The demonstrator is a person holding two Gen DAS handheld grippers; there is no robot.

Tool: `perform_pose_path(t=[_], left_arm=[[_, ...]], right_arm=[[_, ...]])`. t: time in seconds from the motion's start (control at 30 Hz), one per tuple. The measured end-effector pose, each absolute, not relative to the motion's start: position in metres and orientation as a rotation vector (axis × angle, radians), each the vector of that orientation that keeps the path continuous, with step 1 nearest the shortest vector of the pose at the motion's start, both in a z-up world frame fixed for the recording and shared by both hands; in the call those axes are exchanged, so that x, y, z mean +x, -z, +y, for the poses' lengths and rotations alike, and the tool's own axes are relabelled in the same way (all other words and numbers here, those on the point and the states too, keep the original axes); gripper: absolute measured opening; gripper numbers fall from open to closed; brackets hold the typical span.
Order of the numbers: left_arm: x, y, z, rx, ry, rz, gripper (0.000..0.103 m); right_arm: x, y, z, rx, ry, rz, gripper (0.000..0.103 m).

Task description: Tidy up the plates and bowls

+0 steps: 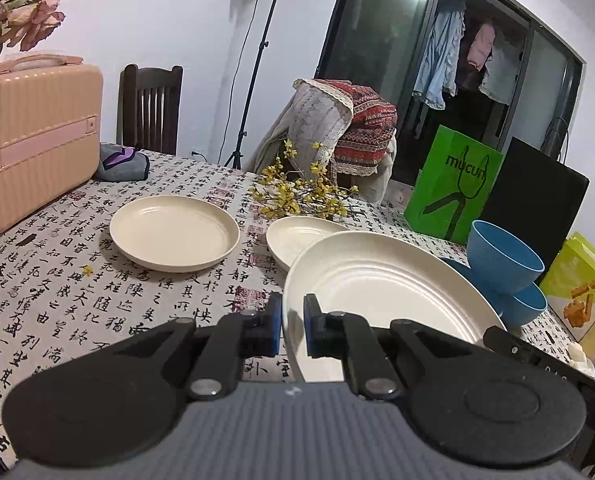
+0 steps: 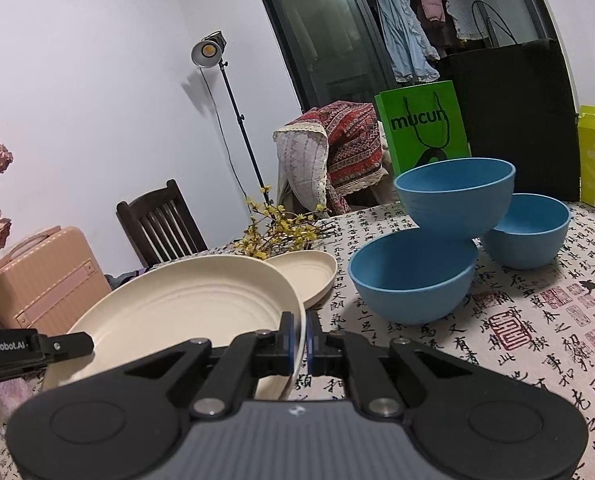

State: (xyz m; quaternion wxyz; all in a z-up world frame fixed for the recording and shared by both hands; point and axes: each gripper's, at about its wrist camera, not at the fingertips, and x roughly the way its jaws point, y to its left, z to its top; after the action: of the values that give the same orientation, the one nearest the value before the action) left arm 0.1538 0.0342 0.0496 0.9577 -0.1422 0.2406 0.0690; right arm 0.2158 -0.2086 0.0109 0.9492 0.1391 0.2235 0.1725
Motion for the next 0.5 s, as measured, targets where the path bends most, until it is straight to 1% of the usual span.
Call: perform_pose_path(t=[0.5], left_arm=[[0.146, -0.043, 0.022, -0.305, -0.107, 0.501, 0.011]], right_arm=[[0.202, -0.004, -0.224, 0.285, -0.331, 0.454, 0.006]])
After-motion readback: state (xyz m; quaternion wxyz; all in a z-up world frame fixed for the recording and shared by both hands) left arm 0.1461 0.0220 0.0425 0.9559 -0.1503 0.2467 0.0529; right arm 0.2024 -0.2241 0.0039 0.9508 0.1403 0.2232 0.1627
